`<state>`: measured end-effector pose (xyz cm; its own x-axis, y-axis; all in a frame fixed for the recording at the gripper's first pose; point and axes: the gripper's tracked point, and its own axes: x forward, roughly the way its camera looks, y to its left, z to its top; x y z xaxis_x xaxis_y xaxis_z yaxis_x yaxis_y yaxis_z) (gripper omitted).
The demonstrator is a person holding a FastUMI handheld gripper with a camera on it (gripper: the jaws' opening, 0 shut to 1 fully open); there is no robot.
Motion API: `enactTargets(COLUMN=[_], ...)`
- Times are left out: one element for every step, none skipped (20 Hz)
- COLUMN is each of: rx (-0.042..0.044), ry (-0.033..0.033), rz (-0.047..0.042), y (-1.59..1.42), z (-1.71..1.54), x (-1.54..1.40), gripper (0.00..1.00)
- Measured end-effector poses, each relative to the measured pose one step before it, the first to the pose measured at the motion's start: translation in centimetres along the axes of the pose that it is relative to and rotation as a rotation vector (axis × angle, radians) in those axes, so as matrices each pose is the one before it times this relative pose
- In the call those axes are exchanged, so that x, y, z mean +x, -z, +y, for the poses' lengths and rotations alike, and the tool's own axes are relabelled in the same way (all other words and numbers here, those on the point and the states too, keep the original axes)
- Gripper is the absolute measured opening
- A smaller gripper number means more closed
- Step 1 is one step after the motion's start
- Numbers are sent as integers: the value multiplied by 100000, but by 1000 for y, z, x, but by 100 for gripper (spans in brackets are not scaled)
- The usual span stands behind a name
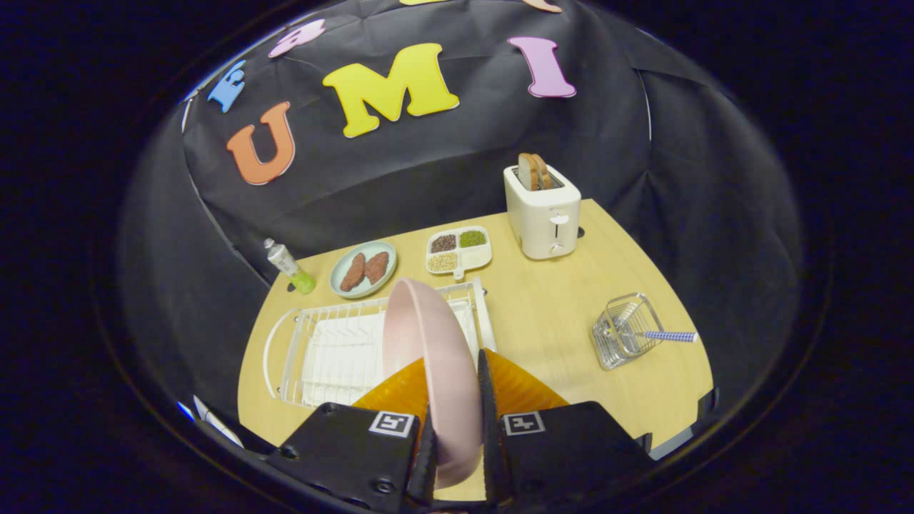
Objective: Take the plate from the dish rack, then take the spoon from the basket and place it into the plate.
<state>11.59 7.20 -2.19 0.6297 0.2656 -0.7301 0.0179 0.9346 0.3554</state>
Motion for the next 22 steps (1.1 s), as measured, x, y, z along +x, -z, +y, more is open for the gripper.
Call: enactTargets(rx=[1181,1709,1395,771,-117,834,707,900,2157,1868,1700,2316,2319,1573,2062,1919,2624,2405,1695,889,146,155], ry=[-3237,-2997,-2420,-1412,-664,-535,-897,-1972,-2679,-2775,-2480,-2089,-2160,-1597,-807,-827,-1999,-1701,-1978,-651,20,395], rz=[778,396,115,169,340,272,1550,2674,2520,2245,1609,1267,1255,-160,-228,-54,-300,823,579,477,-131,-68], y=[1467,1412,1395,1439,1448,1320,1581,1752,1591,1339,1088,796,921,362,309,48,64,56,135,78,106,-67], z=[-507,-461,-602,-863,-937,-885,-597,-448,34,-36,17,-142,-125,5,-153,-199,219,75,154,95,-104,-233], x=[-358,-309,-85,53,394,546,642,581,592,589,701,614,508,530,391,598,472,395,394,361,283,161], gripper=[32,32,32,32,32,32,32,32,32,32,31,32,32,32,32,32,32,32,33,33,34,37])
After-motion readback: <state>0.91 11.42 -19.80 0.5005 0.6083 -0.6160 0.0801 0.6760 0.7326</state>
